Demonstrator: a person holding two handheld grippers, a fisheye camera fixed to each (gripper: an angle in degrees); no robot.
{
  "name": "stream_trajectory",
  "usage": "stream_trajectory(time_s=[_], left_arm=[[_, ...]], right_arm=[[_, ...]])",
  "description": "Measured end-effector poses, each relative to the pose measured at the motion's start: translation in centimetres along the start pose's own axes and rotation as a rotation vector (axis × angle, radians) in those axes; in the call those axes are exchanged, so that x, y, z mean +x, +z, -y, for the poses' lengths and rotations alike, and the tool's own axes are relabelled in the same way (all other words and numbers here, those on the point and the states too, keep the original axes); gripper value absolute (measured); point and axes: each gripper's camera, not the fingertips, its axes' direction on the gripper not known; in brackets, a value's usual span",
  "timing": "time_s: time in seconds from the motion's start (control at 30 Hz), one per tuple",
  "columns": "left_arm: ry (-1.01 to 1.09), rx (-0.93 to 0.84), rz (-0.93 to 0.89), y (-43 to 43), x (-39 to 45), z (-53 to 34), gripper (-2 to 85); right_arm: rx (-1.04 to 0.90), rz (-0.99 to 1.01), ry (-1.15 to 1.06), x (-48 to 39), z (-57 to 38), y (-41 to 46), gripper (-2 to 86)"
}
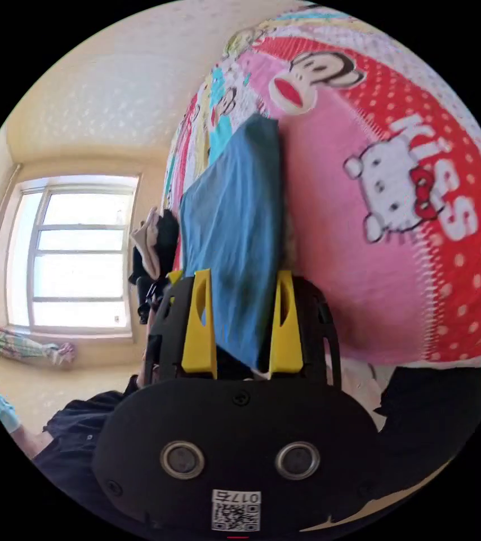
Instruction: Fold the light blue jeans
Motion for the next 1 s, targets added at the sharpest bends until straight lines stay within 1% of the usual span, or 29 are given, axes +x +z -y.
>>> stream_trajectory(time_s=[0.03, 0.07, 0.1, 0.13, 0.17, 0.2, 0.23, 0.27, 0.3, 0.33, 0.4, 0.47, 0.53, 0.57, 0.63, 0.67, 0.7, 0.73, 0.77, 0.83, 0.9, 0.97, 1.0], left_arm=[[0.006, -0.071, -0.009, 1.1, 0.5, -0.7, 15.3], [0.018, -0.065, 0.000, 1.2, 0.9, -1.2, 14.4], [0.005, -0.058, 0.037, 0.9, 1.2, -2.4, 12.4], [-0.015, -0.102, 0.048, 0.9, 1.2, -3.3, 10.4], [-0.023, -0.126, 0.035, 0.8, 1.2, -3.7, 9.3], [-0.026, -0.154, -0.045, 0.1, 1.3, -4.8, 7.1], [-0.020, -0.170, -0.168, -1.0, 1.6, -6.0, 6.7], [-0.014, -0.174, -0.234, -1.7, 1.9, -6.6, 6.6], [0.012, -0.177, -0.356, -3.5, 2.7, -7.8, 6.5], [0.047, -0.173, -0.448, -5.6, 4.0, -8.9, 6.4], [0.116, -0.138, -0.515, -9.1, 6.2, -10.1, 6.4], [0.168, -0.064, -0.476, -13.0, 8.4, -10.6, 6.3], [0.202, 0.031, -0.372, -18.4, 10.1, -9.8, 6.4], [0.222, 0.057, -0.360, -19.8, 10.6, -9.5, 6.4], [0.312, 0.206, -0.360, -26.8, 12.3, -8.3, 6.3], [0.333, 0.245, -0.356, -28.7, 13.0, -8.1, 6.3], [0.387, 0.306, -0.312, -32.2, 14.5, -7.6, 6.4], [0.417, 0.359, -0.226, -35.6, 16.2, -7.2, 6.4], [0.419, 0.394, -0.175, -37.2, 16.9, -7.1, 6.4], [0.438, 0.525, 0.044, -42.2, 19.2, -6.5, 6.6], [0.393, 0.585, 0.137, -44.6, 19.0, -5.3, 7.2], [0.280, 0.633, 0.222, -45.8, 16.6, -3.7, 9.3], [0.161, 0.644, 0.266, -45.9, 13.6, -2.8, 11.7]], right_arm=[[-0.026, 0.015, 0.001, 0.1, -0.4, 0.7, 12.9], [0.003, -0.026, -0.006, 0.2, -1.5, 1.1, 11.2], [-0.014, -0.032, -0.016, 0.4, -2.3, 1.1, 9.6], [-0.029, -0.013, -0.013, 0.5, -2.6, 0.9, 9.0], [-0.046, 0.072, -0.021, 0.6, -3.5, 0.1, 7.8], [-0.052, 0.199, -0.060, 0.1, -4.5, -0.9, 7.2], [-0.062, 0.256, -0.080, -0.3, -5.0, -1.5, 6.9], [-0.092, 0.358, -0.135, -1.7, -5.9, -2.6, 6.6], [-0.121, 0.433, -0.210, -3.8, -6.6, -3.7, 6.5], [-0.136, 0.453, -0.252, -5.2, -6.8, -4.3, 6.5], [-0.198, 0.419, -0.442, -11.7, -6.8, -5.1, 6.4], [-0.249, 0.349, -0.542, -16.4, -5.5, -4.1, 6.1], [-0.316, 0.304, -0.637, -20.7, -3.4, -1.9, 6.0], [-0.347, 0.334, -0.681, -23.6, -1.8, -0.3, 6.0], [-0.355, 0.423, -0.755, -28.3, 0.7, 1.6, 6.1], [-0.364, 0.478, -0.795, -31.7, 2.2, 2.9, 6.1], [-0.364, 0.485, -0.855, -35.3, 3.4, 4.3, 6.2], [-0.357, 0.464, -0.890, -37.2, 3.9, 5.0, 6.3], [-0.330, 0.405, -0.932, -40.4, 4.9, 6.5, 6.4], [-0.300, 0.313, -0.975, -44.4, 6.4, 9.3, 6.5], [-0.295, 0.249, -0.920, -47.1, 9.1, 14.4, 7.4], [-0.277, 0.183, -0.866, -46.7, 11.1, 18.0, 8.2], [-0.258, 0.122, -0.819, -45.2, 12.1, 20.0, 8.7]])
